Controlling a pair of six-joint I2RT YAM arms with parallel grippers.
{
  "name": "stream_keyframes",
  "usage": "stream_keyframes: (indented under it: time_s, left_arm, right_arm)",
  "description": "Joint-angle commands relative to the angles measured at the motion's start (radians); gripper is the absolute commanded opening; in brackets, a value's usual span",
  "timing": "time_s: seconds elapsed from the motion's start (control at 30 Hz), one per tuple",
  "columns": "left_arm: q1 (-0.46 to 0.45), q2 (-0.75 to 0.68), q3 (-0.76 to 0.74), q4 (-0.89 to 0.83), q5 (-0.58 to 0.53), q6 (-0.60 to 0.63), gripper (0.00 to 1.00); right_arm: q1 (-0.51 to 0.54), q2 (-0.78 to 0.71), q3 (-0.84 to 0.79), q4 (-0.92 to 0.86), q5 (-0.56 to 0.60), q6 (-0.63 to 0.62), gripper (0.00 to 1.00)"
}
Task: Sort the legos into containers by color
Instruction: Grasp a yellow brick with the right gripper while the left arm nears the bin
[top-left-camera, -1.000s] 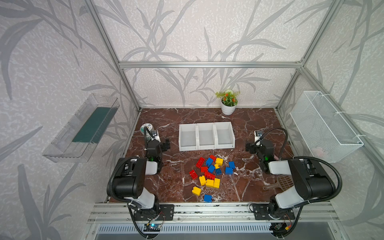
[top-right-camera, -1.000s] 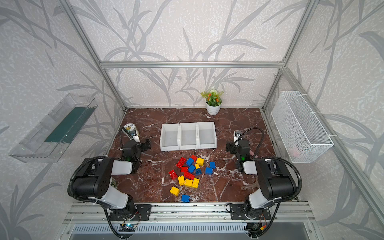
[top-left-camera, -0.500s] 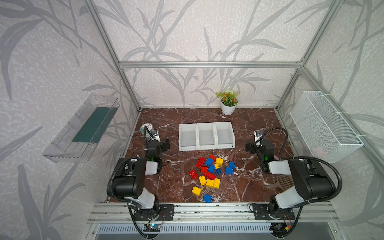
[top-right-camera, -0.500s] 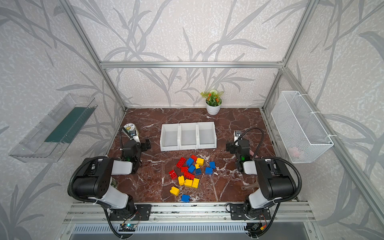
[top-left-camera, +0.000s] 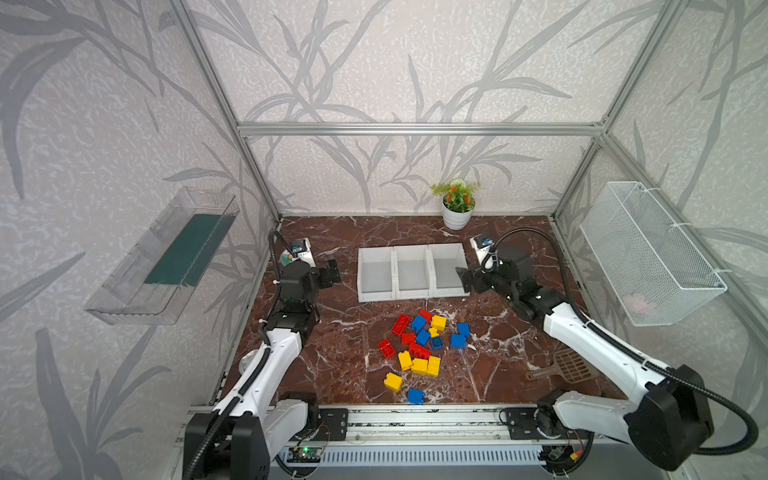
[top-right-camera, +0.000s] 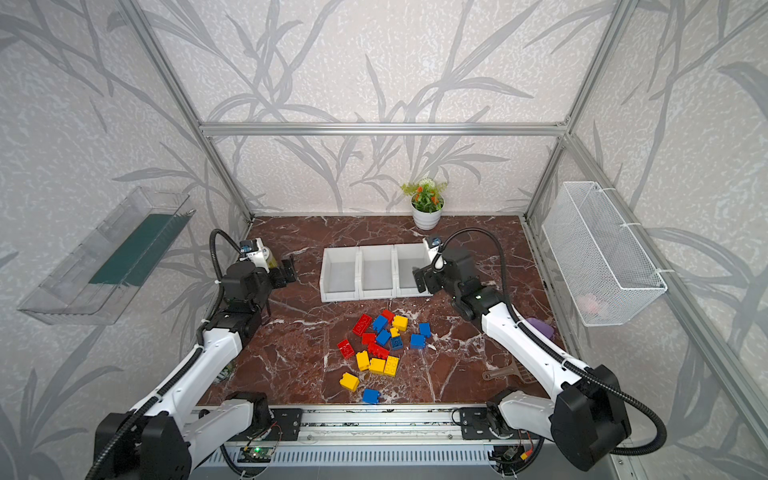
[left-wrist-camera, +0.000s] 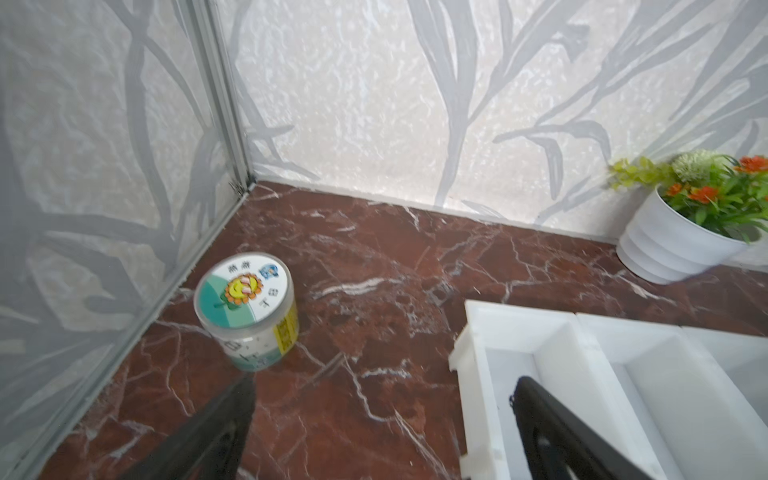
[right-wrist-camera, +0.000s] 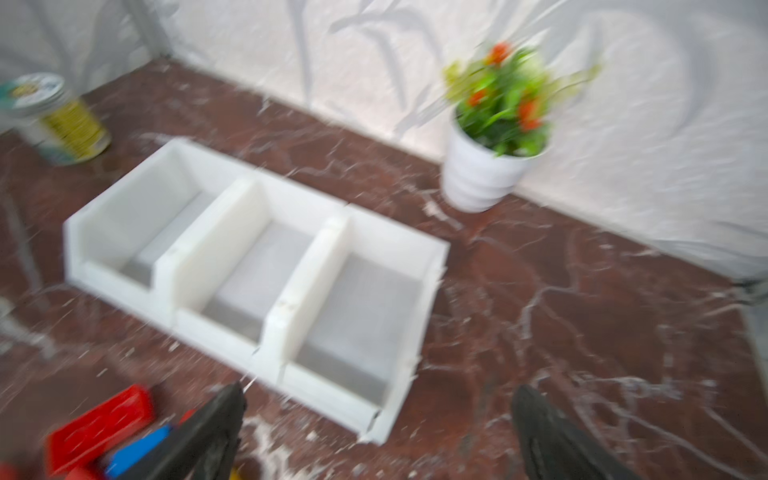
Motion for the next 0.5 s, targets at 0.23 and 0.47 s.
stream_keyframes:
  time_s: [0.23,0.47]
  left_arm:
    - [-0.092,-0.019,-0.04,-0.177,0.058,-0.092,0.99]
    - [-0.119,-0.013,-0.068,-0.156,0.069,-0.138,0.99]
  right_arm:
    - [0.148,0.223,0.061,-0.349,-0.152,0.094,0.84]
    - [0.179,0.345,0.152,-0.399,-0.143,0.057,0.77]
